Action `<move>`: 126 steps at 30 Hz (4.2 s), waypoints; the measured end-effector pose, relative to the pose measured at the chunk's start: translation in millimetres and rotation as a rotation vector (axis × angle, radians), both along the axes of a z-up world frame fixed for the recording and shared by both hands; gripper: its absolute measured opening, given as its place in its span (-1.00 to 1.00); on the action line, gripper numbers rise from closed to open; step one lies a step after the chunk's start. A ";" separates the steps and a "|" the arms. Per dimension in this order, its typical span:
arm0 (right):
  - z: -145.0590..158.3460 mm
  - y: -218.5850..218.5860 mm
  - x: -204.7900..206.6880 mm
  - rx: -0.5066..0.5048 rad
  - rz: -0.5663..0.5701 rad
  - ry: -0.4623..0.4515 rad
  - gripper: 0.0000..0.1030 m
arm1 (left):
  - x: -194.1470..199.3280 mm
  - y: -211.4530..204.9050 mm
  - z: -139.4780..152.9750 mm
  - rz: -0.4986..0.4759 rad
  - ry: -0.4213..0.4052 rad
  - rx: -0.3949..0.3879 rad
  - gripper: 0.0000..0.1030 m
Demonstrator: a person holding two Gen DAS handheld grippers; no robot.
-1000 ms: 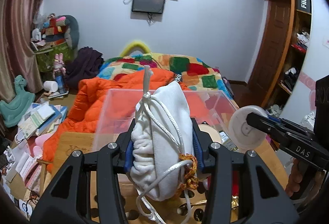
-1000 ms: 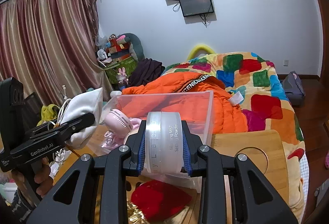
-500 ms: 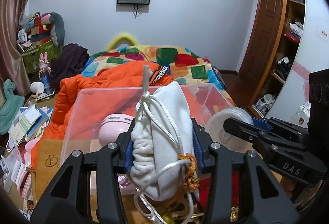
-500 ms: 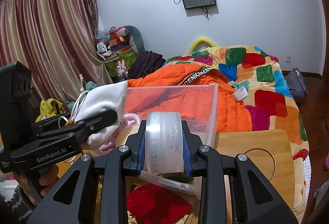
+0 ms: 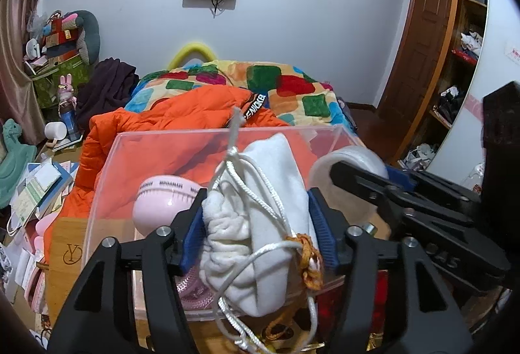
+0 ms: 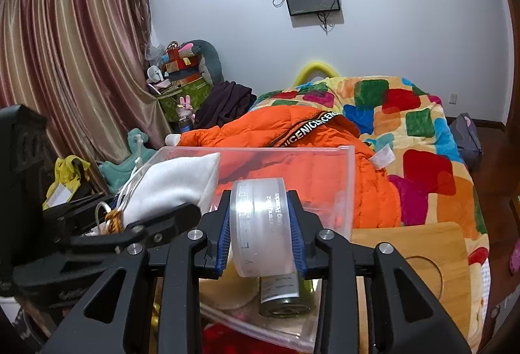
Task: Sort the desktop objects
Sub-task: 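Carry the white pouch with the left tool while the right carries the powder container to the box, then open the left tool over the box to drop the pouch while the right releases the container, then move the open right tool toward the blue card on the table, then grasp the blue Max card with the right tool while the left grasps the green tin, then lift and carry the card with the right tool while the left carries the tin to the box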
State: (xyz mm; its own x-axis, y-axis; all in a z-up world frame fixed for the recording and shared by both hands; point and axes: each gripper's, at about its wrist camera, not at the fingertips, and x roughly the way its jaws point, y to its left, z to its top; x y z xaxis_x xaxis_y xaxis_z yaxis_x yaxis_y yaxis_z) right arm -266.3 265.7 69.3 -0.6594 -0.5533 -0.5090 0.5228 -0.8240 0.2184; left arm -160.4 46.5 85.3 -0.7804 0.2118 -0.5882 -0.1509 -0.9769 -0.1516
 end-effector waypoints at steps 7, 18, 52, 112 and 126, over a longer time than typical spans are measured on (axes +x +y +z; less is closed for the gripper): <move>-4.0 -7.7 -9.4 0.011 0.009 -0.018 -0.35 | 9.3 -7.5 18.6 0.020 0.055 -0.009 0.42; -4.2 -11.3 -4.7 0.053 -0.006 -0.020 -0.19 | 14.8 -29.6 25.9 0.048 0.045 0.063 0.48; -16.7 51.6 136.4 0.067 -0.131 0.021 0.59 | 127.7 -36.3 -38.8 0.126 -0.094 -0.085 0.85; -60.2 41.2 203.9 0.087 -0.035 0.007 -0.52 | 157.0 4.1 -75.7 0.162 -0.089 -0.138 -0.36; -18.5 51.3 190.1 0.104 -0.097 0.108 -0.52 | 167.0 -5.2 -35.9 0.145 0.013 -0.076 -0.36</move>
